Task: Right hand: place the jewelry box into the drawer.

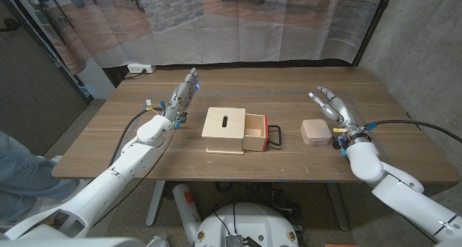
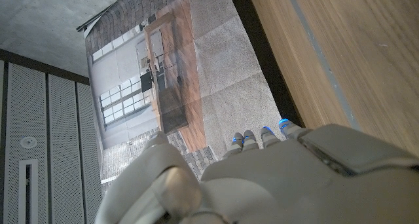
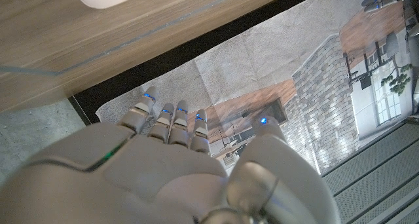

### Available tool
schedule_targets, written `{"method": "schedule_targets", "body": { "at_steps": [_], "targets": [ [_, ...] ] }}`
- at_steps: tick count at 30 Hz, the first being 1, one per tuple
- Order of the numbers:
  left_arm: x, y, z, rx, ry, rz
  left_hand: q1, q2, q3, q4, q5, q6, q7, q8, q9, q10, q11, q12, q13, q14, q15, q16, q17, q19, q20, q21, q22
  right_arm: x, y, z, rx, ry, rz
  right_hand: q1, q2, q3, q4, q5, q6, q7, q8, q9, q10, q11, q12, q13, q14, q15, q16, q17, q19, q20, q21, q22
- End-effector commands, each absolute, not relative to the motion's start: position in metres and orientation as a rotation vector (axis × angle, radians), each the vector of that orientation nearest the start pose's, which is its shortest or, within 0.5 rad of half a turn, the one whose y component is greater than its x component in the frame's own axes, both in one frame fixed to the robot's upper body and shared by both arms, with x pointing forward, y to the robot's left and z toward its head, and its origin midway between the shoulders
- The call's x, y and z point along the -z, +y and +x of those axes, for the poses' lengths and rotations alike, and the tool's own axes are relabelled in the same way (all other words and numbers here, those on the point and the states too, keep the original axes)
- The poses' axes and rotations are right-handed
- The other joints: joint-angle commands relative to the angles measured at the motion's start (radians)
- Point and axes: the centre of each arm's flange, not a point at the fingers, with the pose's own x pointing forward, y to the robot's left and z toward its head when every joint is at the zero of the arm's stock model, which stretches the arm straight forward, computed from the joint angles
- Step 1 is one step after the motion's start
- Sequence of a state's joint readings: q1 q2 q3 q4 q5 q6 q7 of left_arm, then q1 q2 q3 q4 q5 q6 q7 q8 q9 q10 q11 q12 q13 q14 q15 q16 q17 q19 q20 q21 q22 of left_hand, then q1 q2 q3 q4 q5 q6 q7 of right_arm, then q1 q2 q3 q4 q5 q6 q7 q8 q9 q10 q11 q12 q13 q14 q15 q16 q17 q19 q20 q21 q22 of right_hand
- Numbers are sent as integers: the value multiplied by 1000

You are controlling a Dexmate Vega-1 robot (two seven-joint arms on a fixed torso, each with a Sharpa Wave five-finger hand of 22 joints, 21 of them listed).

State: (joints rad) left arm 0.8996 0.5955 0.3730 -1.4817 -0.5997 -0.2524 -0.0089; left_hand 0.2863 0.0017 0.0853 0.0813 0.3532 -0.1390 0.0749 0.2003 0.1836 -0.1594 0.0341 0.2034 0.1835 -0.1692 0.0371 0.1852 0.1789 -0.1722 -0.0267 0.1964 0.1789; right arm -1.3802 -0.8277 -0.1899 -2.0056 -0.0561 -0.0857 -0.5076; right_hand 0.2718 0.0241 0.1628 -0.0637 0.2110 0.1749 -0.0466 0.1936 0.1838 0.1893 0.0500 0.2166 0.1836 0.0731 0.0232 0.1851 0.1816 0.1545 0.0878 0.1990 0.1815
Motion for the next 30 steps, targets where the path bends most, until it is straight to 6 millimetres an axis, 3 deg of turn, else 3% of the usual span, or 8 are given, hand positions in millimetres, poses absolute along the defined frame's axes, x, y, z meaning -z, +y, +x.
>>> {"method": "schedule_targets", "body": {
  "at_steps": [1, 5, 16, 30],
  "targets": [
    [11, 273, 618, 258, -637, 74, 11, 5, -7, 0, -3, 7, -2, 4, 4, -2, 1, 4, 3, -72, 4, 5, 3, -116, 9, 5, 5, 72, -306, 499, 267, -624, -837, 17, -7, 1, -11, 7, 0, -11, 2, 6, -5, -17, -2, 4, -7, 5, -2, 1, 5, 25, -2, 0],
    [11, 273, 615, 254, -636, 74, 13, 7, -9, -1, -3, 11, 3, 5, 5, -1, 9, 4, 3, -67, 13, 7, 3, -117, 13, 5, 5, 74, -303, 499, 275, -617, -888, 21, -13, 0, -16, 8, -5, -16, 0, 6, -11, -23, -4, 5, -11, 11, -2, 1, 5, 63, -2, 0],
    [8, 272, 609, 247, -642, 89, 15, 8, -10, -1, -5, 15, 5, 5, 5, 1, 14, 4, 3, -65, 23, 6, 4, -119, 14, 4, 5, 75, -295, 495, 316, -624, -1000, 34, -28, -4, -30, 13, -16, -30, -1, 7, -33, -34, -9, 6, -33, 33, -6, 2, -5, 119, -7, -1],
    [8, 273, 609, 241, -648, 78, 16, 10, -12, -2, -6, 18, 5, 5, 5, -1, 14, 3, 3, -67, 26, 5, 4, -121, 16, 4, 5, 68, -285, 503, 310, -612, -1087, 50, -40, -5, -43, 19, -30, -40, -3, 7, -50, -37, -13, 7, -49, 45, -7, 2, -16, 127, -10, -1]
  ]
}}
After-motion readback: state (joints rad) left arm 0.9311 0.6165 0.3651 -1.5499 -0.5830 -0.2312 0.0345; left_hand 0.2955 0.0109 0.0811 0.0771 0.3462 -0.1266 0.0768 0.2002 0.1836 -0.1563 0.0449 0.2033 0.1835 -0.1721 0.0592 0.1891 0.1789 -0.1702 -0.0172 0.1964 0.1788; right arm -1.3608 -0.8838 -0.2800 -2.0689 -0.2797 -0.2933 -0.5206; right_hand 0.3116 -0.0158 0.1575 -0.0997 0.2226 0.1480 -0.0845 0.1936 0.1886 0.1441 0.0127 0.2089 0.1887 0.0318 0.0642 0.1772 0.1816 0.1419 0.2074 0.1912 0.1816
